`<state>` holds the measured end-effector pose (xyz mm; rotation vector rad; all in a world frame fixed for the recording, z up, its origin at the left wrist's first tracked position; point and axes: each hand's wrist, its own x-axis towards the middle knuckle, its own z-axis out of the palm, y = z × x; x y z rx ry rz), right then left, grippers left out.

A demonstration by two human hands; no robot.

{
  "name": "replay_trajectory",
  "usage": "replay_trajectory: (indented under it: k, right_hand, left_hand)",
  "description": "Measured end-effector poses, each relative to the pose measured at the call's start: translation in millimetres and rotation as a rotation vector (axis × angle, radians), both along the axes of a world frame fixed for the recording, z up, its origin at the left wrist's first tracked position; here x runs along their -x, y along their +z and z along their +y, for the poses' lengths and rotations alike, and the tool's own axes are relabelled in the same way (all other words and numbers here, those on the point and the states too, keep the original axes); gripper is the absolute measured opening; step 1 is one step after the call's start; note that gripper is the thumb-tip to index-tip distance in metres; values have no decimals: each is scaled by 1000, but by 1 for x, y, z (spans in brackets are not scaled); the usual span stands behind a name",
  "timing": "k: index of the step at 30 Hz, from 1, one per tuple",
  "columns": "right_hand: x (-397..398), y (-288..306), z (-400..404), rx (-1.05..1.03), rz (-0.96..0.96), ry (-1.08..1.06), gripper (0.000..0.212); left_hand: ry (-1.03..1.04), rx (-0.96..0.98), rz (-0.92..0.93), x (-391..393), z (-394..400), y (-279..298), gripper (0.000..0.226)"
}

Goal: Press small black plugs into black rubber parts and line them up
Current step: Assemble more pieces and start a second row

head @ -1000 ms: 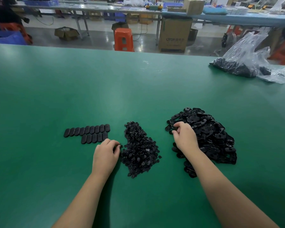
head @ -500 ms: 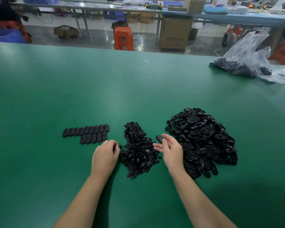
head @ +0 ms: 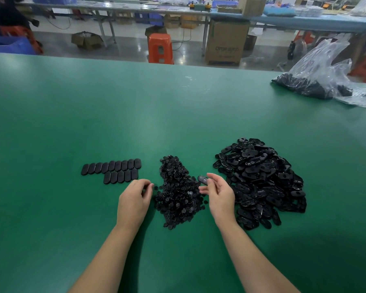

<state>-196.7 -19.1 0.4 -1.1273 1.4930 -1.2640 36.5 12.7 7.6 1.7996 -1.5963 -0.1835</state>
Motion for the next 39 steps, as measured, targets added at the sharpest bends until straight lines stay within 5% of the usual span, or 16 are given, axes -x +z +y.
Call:
replay_trajectory:
  k: [8,15,21,32,39]
  right_hand:
    - [1,2,1,-6,10,18,30]
    - [-1,7,2,21,-99,17,15]
    - [-2,9,3,40,-126,49,27]
    - [0,6,2,11,-11,-41,5]
    - [1,8,2,4,-65,-27,22]
  left_hand:
    - [-1,42,147,33,-5,15,13]
    - [-60,-193,810,80,-25,37,18]
    - [-95,-312,1126,105,-29,40,6]
    - [-80,-380,1076,112,-28,36,5]
    - [-45,-405,1053,125,-30,36,7]
